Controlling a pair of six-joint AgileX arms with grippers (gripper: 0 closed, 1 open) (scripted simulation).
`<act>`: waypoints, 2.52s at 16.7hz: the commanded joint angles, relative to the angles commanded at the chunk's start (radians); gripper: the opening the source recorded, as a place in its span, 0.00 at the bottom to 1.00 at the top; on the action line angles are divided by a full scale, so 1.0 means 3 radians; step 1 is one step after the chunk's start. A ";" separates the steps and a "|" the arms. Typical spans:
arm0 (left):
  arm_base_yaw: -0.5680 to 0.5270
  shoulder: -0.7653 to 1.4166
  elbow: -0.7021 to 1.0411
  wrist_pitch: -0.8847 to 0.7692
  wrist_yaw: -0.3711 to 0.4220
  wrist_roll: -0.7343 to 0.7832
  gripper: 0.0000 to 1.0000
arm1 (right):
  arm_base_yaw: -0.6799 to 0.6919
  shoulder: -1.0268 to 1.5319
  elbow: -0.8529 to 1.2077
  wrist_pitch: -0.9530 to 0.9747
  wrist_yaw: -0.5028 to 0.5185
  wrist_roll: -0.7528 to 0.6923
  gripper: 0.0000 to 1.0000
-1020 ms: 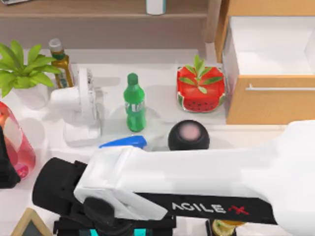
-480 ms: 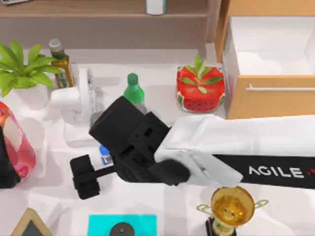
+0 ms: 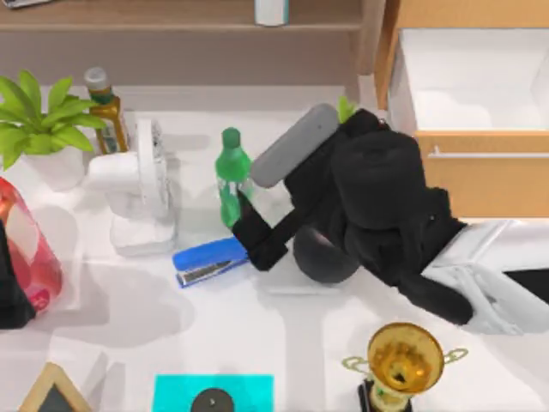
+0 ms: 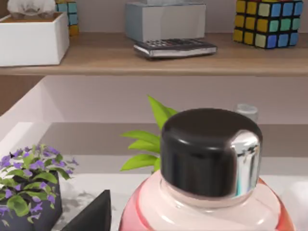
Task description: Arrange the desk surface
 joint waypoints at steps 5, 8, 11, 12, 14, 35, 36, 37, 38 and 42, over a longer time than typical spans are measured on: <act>0.0000 0.0000 0.0000 0.0000 0.0000 0.0000 1.00 | -0.0509 -0.0043 -0.0912 0.1688 0.0162 -0.1741 1.00; 0.0000 0.0000 0.0000 0.0000 0.0000 0.0000 1.00 | -0.0794 0.0095 -0.1395 0.2532 0.0258 -0.2677 1.00; 0.0000 0.0000 0.0000 0.0000 0.0000 0.0000 1.00 | -0.1069 0.0313 -0.1762 0.3213 0.0352 -0.3472 1.00; 0.0000 0.0000 0.0000 0.0000 0.0000 0.0000 1.00 | -0.1157 0.0390 -0.1847 0.3399 0.0382 -0.3694 1.00; 0.0000 0.0000 0.0000 0.0000 0.0000 0.0000 1.00 | -0.1320 0.0533 -0.1973 0.3710 0.0439 -0.4070 1.00; 0.0000 0.0000 0.0000 0.0000 0.0000 0.0000 1.00 | -0.1633 0.0752 -0.1752 0.3760 0.0375 -0.4450 0.85; 0.0000 0.0000 0.0000 0.0000 0.0000 0.0000 1.00 | -0.1633 0.0752 -0.1752 0.3760 0.0375 -0.4450 0.77; 0.0000 0.0000 0.0000 0.0000 0.0000 0.0000 1.00 | -0.1633 0.0752 -0.1752 0.3760 0.0375 -0.4450 0.70; 0.0000 0.0000 0.0000 0.0000 0.0000 0.0000 1.00 | -0.1633 0.0752 -0.1752 0.3760 0.0375 -0.4450 0.62; 0.0000 0.0000 0.0000 0.0000 0.0000 0.0000 1.00 | -0.1633 0.0752 -0.1752 0.3760 0.0375 -0.4450 0.32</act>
